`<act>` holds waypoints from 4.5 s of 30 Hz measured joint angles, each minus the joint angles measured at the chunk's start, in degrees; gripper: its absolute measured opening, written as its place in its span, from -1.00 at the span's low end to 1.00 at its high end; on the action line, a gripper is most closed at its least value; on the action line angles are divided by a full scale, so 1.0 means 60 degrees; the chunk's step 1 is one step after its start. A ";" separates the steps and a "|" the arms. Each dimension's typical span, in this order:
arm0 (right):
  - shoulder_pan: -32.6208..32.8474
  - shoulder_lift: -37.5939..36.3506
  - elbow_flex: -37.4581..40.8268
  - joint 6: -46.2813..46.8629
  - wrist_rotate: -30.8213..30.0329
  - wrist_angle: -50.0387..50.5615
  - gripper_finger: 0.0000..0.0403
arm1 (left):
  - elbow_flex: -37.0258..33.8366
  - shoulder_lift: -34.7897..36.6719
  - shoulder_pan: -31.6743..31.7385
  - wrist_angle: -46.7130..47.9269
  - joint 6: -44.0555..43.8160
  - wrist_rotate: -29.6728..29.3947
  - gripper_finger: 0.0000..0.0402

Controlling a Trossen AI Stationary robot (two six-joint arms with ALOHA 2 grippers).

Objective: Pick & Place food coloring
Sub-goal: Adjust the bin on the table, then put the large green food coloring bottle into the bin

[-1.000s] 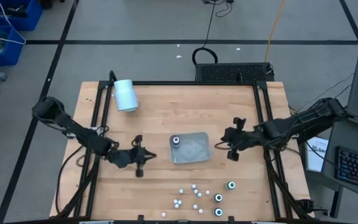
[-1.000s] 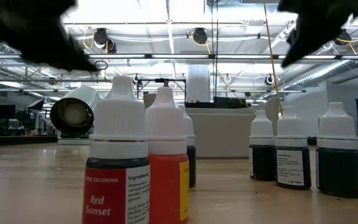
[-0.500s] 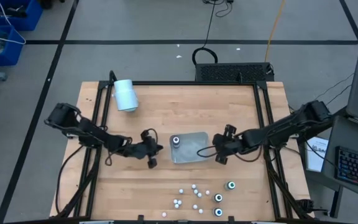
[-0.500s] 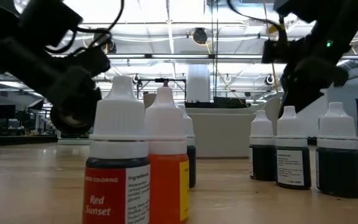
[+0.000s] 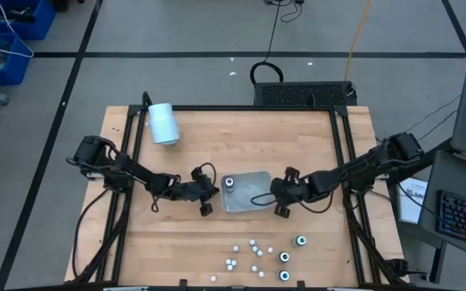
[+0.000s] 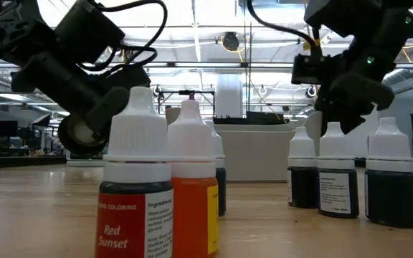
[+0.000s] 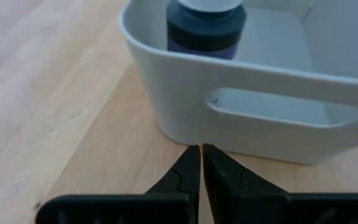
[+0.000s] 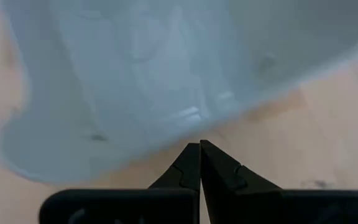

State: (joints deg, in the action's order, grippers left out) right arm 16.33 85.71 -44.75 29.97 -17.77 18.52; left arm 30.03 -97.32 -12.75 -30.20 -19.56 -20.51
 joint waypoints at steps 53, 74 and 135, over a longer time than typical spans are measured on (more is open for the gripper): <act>0.0463 -0.5780 0.1178 -0.4258 0.0293 -0.1447 -1.00 | -0.1675 0.5762 -0.1548 -0.1004 0.5439 0.0378 -0.87; 0.1322 -0.5805 0.1118 -0.3467 0.1413 -0.1446 -1.00 | -0.4569 0.8080 -0.0984 -0.3335 0.4691 0.0852 -0.94; 0.5549 -0.1800 0.0145 0.1353 0.0236 0.0254 0.36 | -0.4566 0.8079 -0.0987 -0.2560 0.3673 0.0852 -0.81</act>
State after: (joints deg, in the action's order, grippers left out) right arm 49.63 74.91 -43.88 38.08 -16.36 20.04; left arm 2.63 -48.85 -18.68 -45.56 2.48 -15.40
